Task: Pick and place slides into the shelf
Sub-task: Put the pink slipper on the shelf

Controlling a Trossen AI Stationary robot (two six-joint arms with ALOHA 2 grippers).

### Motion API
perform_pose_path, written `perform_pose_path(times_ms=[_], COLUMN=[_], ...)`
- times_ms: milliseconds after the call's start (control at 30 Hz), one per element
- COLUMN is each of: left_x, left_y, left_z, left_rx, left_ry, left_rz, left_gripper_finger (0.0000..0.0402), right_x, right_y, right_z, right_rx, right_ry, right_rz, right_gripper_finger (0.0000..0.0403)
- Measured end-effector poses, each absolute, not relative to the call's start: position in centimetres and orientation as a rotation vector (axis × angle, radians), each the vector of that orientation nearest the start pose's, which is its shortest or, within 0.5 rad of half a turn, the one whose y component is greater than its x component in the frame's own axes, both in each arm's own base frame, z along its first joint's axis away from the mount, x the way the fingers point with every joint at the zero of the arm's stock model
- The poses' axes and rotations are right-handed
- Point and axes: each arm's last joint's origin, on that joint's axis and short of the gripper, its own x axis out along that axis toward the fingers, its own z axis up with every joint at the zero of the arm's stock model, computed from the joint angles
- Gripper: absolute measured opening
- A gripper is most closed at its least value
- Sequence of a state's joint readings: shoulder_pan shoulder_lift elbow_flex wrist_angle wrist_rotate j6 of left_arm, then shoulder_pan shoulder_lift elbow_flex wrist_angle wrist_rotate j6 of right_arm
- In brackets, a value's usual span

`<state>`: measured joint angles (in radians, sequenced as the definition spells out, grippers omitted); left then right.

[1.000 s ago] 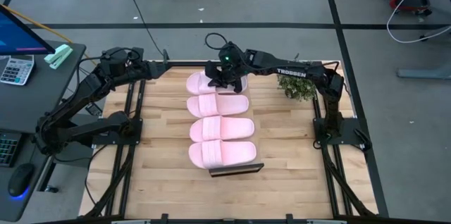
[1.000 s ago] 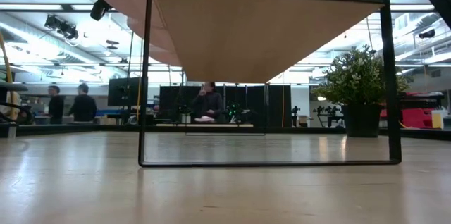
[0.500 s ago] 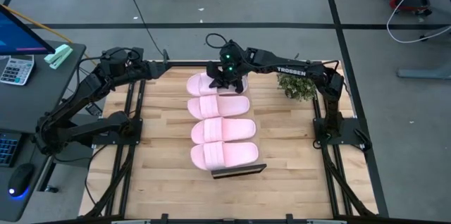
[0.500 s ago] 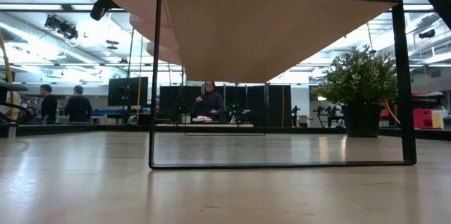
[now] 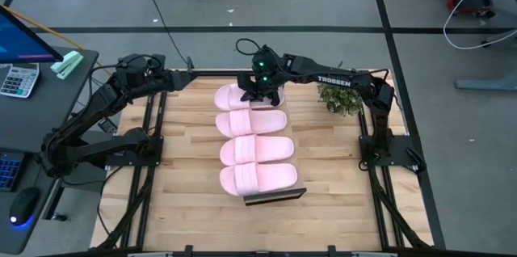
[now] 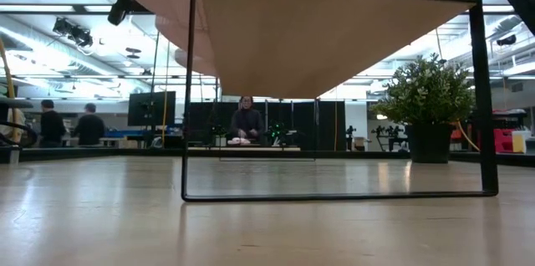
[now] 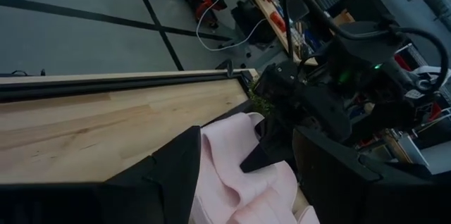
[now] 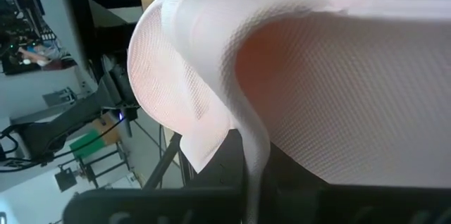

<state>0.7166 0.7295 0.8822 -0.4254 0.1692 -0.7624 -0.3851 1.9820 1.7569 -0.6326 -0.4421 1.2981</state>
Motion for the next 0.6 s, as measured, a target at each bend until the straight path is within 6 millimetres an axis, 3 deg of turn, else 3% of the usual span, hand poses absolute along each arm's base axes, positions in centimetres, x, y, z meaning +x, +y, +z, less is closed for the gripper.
perform_pose_path(times_ms=[333, 600], left_x=[11.88, 11.88], left_y=[9.71, 9.70], left_z=[34.79, 34.79], left_rx=[-0.864, -0.865], left_ry=[0.044, 0.044], left_rz=[0.622, 0.622], left_gripper_finger=[0.0231, 0.0231], right_x=[41.20, 41.43], right_y=[-15.13, -14.41], right_z=[27.75, 27.90], right_rx=[1.543, 1.477], right_ry=[0.728, 0.719], right_rz=[-0.510, -0.517], right_gripper_finger=[0.0007, 0.0057])
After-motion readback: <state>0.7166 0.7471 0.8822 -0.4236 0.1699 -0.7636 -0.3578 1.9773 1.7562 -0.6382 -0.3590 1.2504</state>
